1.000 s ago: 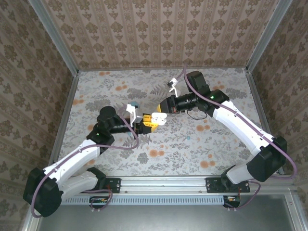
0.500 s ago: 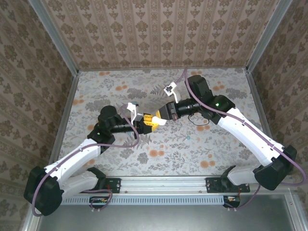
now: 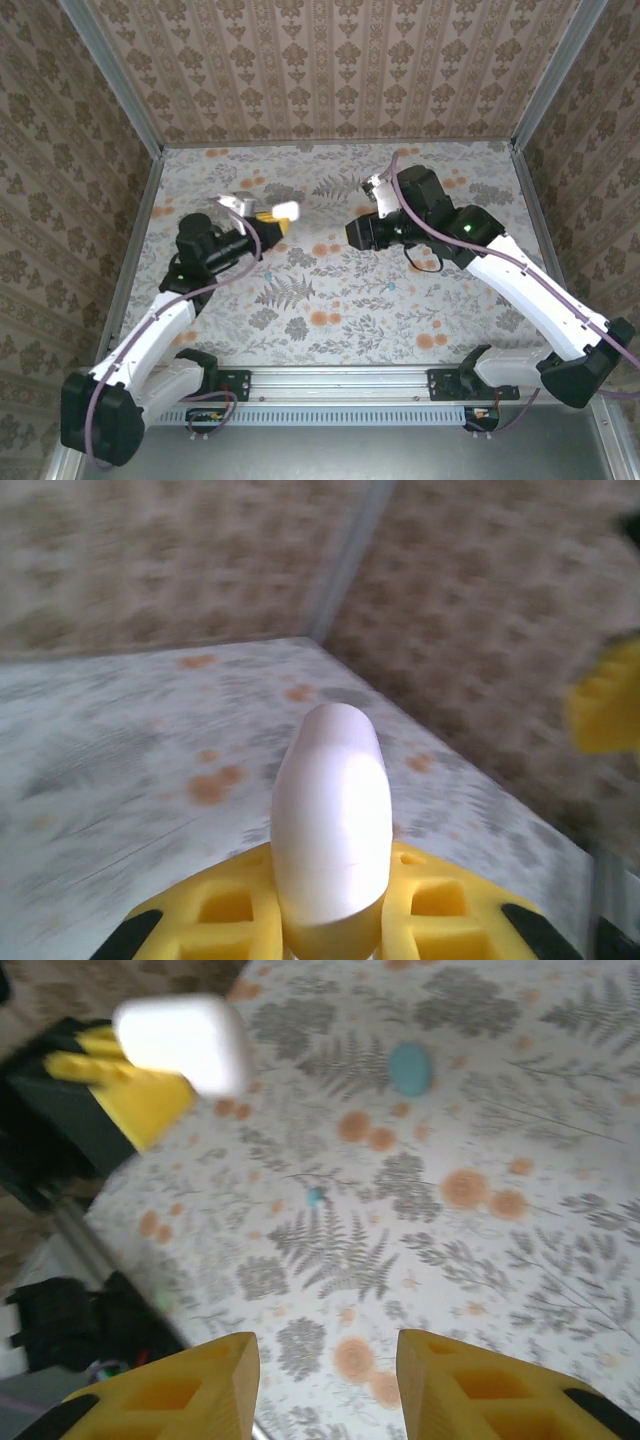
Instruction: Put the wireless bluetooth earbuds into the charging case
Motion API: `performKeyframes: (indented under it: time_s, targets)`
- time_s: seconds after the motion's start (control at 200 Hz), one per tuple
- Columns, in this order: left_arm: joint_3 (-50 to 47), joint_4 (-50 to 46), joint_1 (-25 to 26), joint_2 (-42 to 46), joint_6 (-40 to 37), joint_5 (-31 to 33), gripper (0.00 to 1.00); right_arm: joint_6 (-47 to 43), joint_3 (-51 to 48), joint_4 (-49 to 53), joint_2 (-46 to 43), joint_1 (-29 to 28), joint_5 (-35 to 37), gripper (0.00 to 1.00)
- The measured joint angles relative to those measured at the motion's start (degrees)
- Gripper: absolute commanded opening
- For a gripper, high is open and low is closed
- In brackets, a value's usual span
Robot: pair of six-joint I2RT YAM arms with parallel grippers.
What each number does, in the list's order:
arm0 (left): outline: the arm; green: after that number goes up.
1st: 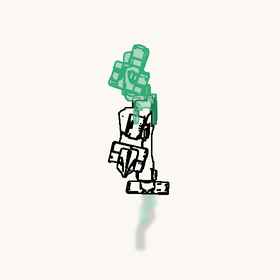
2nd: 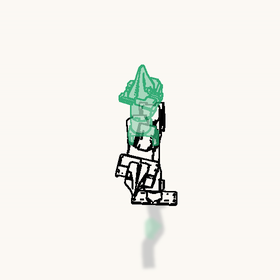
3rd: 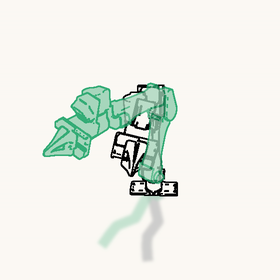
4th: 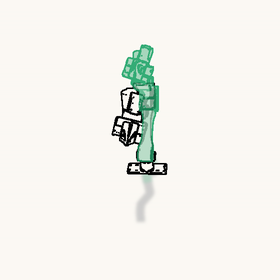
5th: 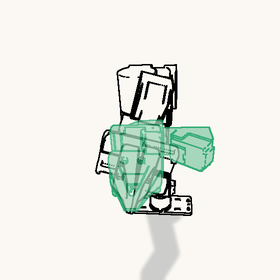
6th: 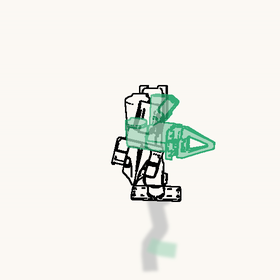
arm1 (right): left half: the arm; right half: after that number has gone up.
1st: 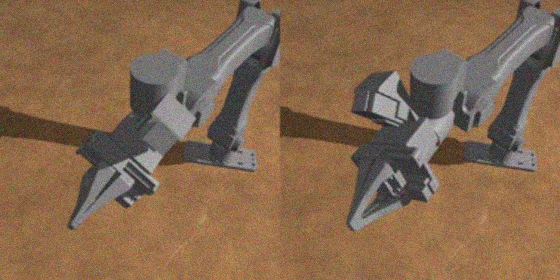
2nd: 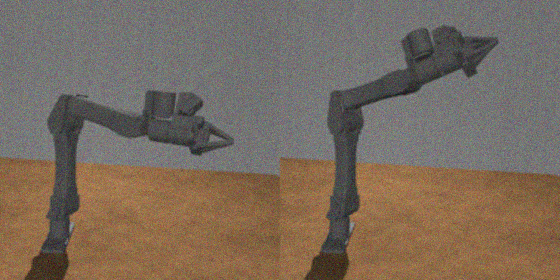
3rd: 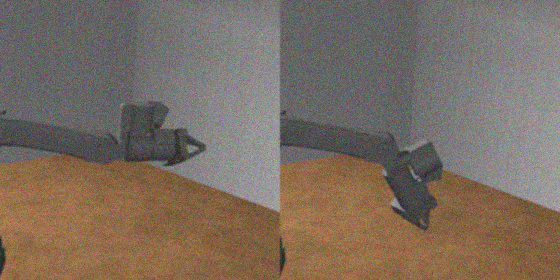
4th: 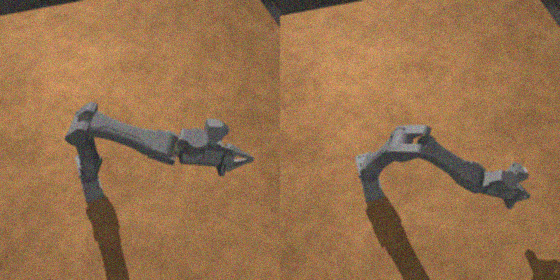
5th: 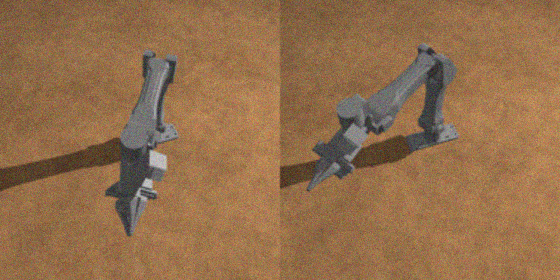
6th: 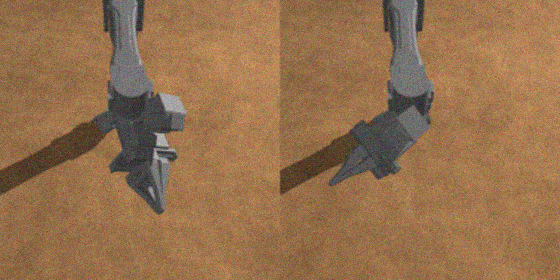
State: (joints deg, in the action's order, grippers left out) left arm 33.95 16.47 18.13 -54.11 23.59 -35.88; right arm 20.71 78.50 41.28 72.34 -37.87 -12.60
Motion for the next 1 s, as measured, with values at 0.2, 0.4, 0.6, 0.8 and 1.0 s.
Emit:
performKeyframes:
  time_s: [0.2,0.4,0.6,0.8,1.0]
  targets:
    - [-6.62,-9.79,-18.62,-1.88,9.55,6.49,0.00,0.70,-0.24,-0.81,9.75,-5.38,9.81,0.49]
    - [-8.46,-15.17,-24.68,-7.41,12.07,8.50,0.03,-0.68,6.60,-2.73,27.34,-8.81,13.55,0.56]
    - [-10.01,-12.59,-24.52,-13.64,12.44,8.46,0.04,-4.72,19.89,-5.25,42.71,-8.98,13.84,0.59]
    - [-8.00,-10.19,-21.68,-24.20,12.00,6.93,0.04,-7.85,34.21,-5.22,56.15,-8.48,13.55,0.63]
    - [-1.05,-5.22,-19.06,-34.95,12.07,3.61,0.12,-8.85,43.63,-3.67,65.05,-5.81,13.40,0.68]
